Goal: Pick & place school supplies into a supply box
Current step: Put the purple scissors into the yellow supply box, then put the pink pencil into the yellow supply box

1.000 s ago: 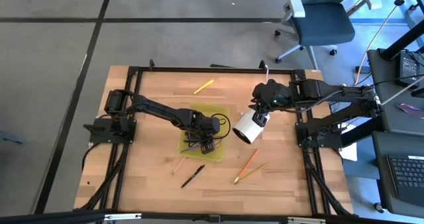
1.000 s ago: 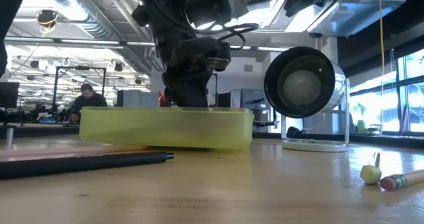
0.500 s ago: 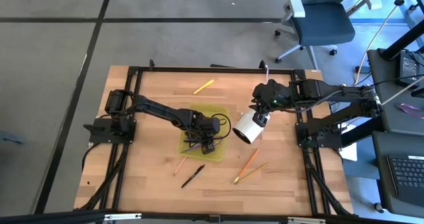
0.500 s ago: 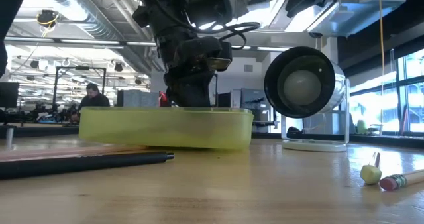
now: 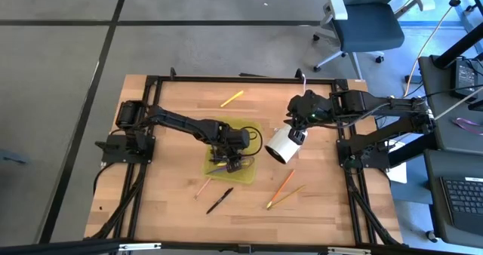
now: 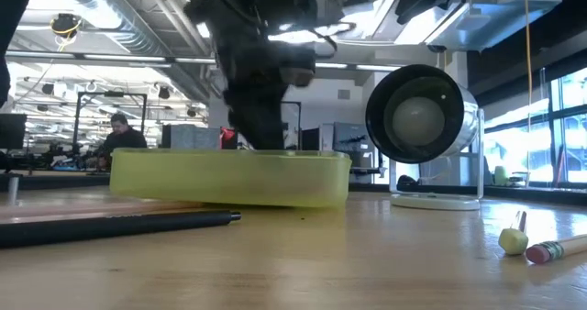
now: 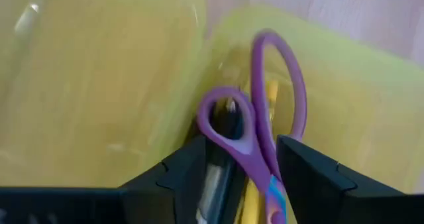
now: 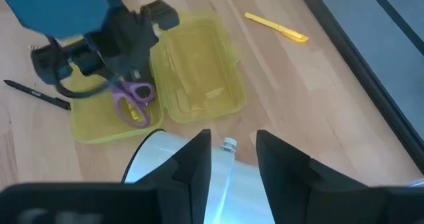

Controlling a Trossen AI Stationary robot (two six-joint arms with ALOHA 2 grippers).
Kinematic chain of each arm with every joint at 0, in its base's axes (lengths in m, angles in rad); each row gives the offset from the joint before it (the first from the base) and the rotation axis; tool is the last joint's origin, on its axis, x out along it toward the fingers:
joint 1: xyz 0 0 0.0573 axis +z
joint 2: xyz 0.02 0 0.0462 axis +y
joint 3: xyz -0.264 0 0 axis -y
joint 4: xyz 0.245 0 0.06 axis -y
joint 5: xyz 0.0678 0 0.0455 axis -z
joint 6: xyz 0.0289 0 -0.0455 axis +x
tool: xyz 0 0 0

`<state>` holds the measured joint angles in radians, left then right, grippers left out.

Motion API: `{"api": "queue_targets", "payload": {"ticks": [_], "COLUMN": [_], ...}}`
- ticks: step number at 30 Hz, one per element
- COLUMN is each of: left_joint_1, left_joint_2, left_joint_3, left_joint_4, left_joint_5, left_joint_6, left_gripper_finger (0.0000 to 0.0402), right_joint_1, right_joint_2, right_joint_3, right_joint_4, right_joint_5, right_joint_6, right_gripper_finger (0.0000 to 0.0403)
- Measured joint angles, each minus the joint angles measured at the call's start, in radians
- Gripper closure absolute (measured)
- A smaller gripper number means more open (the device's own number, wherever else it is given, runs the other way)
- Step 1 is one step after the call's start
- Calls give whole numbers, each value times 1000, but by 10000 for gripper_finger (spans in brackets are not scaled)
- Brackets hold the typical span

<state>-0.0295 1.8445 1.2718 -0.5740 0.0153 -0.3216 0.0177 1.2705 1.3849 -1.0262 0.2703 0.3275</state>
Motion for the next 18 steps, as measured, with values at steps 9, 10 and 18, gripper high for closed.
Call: {"api": "queue_targets", "payload": {"ticks": [9,10,18], "left_joint_1": [13,13,-20], "left_joint_2": [-142,-160,-279], "left_joint_3": [17,17,16], "left_joint_4": [-50,-70,-279], "left_joint_5": [-99,-99,-99], "left_joint_6": [4,-6,-148], "left_gripper_finger": [223,223,220], "right_joint_1": [0,0,0], "right_joint_2": [0,0,0], "right_joint_3": [0,0,0], "right_joint_4": [2,5,70], "right_joint_5": [0,0,0], "right_joint_6": [-55,-72,-204], "right_gripper_finger": [279,279,279]}}
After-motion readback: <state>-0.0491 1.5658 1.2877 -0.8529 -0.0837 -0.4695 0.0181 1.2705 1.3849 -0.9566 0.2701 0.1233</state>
